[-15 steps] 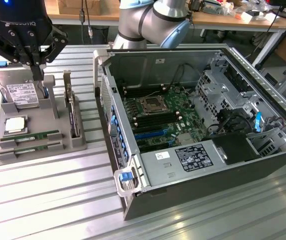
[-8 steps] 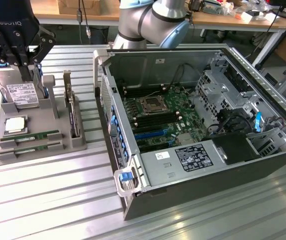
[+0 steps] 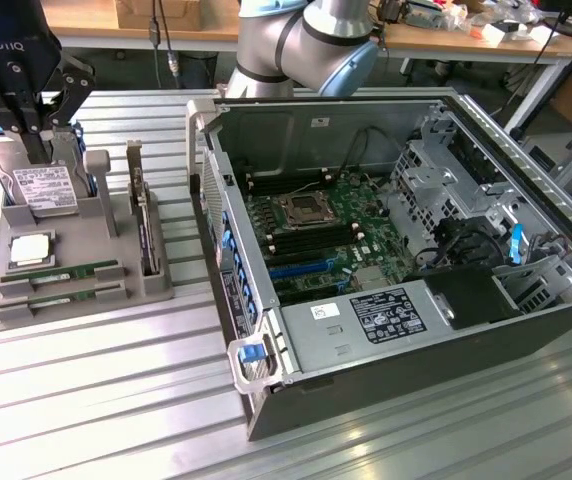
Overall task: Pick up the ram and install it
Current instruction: 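Reach for the ram, then pick up the ram and move it above insertion slot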
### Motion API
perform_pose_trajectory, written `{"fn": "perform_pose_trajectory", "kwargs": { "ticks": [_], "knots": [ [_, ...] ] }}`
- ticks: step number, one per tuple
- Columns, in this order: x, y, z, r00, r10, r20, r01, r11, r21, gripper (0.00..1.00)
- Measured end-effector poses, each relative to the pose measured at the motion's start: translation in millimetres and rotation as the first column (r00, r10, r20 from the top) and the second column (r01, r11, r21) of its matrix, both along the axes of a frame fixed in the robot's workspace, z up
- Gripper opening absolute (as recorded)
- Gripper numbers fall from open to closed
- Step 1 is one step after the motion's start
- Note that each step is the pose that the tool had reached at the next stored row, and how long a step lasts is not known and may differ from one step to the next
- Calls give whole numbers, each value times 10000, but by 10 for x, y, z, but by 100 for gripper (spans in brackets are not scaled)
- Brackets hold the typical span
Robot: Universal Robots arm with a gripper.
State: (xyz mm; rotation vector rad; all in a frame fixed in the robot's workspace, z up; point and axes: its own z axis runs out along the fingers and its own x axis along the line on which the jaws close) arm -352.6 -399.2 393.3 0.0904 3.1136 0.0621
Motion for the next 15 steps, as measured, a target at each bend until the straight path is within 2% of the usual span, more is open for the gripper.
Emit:
{"fn": "perform_pose_trajectory", "kwargs": {
  "ticks": [6,11,15],
  "knots": [
    [0,0,0,10000,10,1,-10,10000,0,11],
    [0,0,0,9982,603,0,-603,9982,0,11],
    [0,0,0,9933,1160,0,-1160,9933,0,11]
  ]
}}
